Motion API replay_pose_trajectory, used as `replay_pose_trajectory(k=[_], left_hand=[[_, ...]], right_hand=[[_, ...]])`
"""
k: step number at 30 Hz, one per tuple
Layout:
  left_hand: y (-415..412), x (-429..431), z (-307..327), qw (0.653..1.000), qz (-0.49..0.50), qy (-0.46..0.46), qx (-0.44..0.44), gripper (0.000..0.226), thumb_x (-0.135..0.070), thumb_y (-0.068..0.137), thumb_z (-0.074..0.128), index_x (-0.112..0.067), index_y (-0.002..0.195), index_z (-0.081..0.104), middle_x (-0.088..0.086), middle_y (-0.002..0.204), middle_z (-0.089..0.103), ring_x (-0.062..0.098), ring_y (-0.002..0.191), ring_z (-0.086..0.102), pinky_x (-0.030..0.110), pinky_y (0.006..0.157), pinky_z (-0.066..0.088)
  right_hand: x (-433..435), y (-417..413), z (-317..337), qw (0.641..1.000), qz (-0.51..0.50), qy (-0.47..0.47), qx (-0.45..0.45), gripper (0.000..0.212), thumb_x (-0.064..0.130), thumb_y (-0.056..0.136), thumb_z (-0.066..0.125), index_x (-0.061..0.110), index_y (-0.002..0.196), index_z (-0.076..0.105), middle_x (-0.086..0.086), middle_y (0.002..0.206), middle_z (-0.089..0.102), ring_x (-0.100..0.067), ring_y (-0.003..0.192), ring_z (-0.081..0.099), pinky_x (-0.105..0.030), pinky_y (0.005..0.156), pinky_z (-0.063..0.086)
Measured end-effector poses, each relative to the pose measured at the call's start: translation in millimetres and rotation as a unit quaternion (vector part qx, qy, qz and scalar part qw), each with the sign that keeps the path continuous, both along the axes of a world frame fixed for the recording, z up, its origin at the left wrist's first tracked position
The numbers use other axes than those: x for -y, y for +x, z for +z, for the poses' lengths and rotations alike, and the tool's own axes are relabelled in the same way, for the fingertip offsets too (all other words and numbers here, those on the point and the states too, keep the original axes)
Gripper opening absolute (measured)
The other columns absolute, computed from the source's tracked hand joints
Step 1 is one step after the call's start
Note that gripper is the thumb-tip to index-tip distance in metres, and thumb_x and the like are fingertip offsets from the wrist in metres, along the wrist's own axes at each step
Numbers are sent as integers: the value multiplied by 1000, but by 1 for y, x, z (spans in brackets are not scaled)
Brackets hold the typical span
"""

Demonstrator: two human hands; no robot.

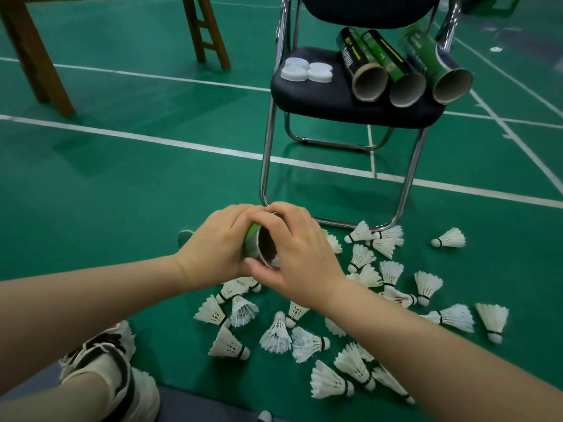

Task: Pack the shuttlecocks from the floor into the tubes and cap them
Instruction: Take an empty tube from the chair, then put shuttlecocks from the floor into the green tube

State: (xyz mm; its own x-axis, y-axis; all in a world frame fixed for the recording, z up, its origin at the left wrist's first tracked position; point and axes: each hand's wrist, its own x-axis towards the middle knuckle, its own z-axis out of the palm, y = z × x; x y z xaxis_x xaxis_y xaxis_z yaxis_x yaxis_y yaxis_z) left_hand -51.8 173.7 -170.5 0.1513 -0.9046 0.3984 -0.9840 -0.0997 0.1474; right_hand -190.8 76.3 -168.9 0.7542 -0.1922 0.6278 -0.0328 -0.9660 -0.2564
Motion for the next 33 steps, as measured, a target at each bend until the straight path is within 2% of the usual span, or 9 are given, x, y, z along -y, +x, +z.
replay_pose_trajectory(k=[4,7,10,13,15,19,24,27,33], left_hand=[[3,2,2,1000,14,22,-4,84,-30,56,87,-14,121,35,14,115,58,33,102,57,41,89,45],[4,4,5,1000,-1,3,-6,77,-48,62,75,-16,121,36,11,111,60,31,98,59,43,85,49],[12,5,7,1000,14,10,-10,75,-61,62,55,-18,120,36,9,107,61,29,92,60,42,80,50],[22,6,-5,998,46,32,-22,75,-64,60,50,-19,119,36,8,106,61,29,92,59,42,81,49],[28,7,-14,996,57,57,-24,76,-64,61,50,-18,120,38,7,107,61,29,93,59,41,83,48],[39,12,-29,995,40,85,-20,79,-45,60,79,-9,122,45,11,109,59,30,97,58,40,88,46],[47,18,-46,995,9,96,-2,83,-42,58,83,-14,121,37,11,109,60,28,95,60,35,88,46],[54,21,-54,993,23,110,-21,83,-40,59,83,-15,123,37,11,111,58,27,95,59,34,87,45],[58,28,-60,983,95,100,-120,79,-39,67,79,-13,131,41,5,121,52,22,104,52,29,89,40]], right_hand=[[7,4,-4,1000,5,2,13,51,50,81,47,19,121,41,-10,115,54,-23,105,47,-35,93,31],[18,7,-2,989,22,133,57,39,45,86,42,17,113,47,-2,104,56,-13,99,48,-28,87,37],[42,11,-11,957,-62,274,71,24,36,92,36,19,93,54,12,83,52,-5,76,48,-19,71,41],[72,10,-51,931,-167,308,-100,21,35,97,37,23,90,52,9,82,56,-10,75,54,-29,70,47],[83,2,-91,891,-210,314,-251,21,36,97,38,22,101,54,5,93,61,-12,80,57,-32,73,51],[79,-21,-163,810,-238,309,-439,38,34,96,44,15,128,46,-4,121,59,-18,100,59,-34,87,49],[74,-12,-193,806,-251,286,-454,52,46,94,43,16,136,38,-7,131,49,-24,118,48,-35,99,39],[75,2,-197,808,-247,292,-447,48,48,95,39,16,131,45,-5,128,52,-25,116,47,-36,97,39],[74,7,-205,770,-246,337,-482,38,47,92,41,20,113,55,-3,113,61,-22,106,51,-36,88,44]])
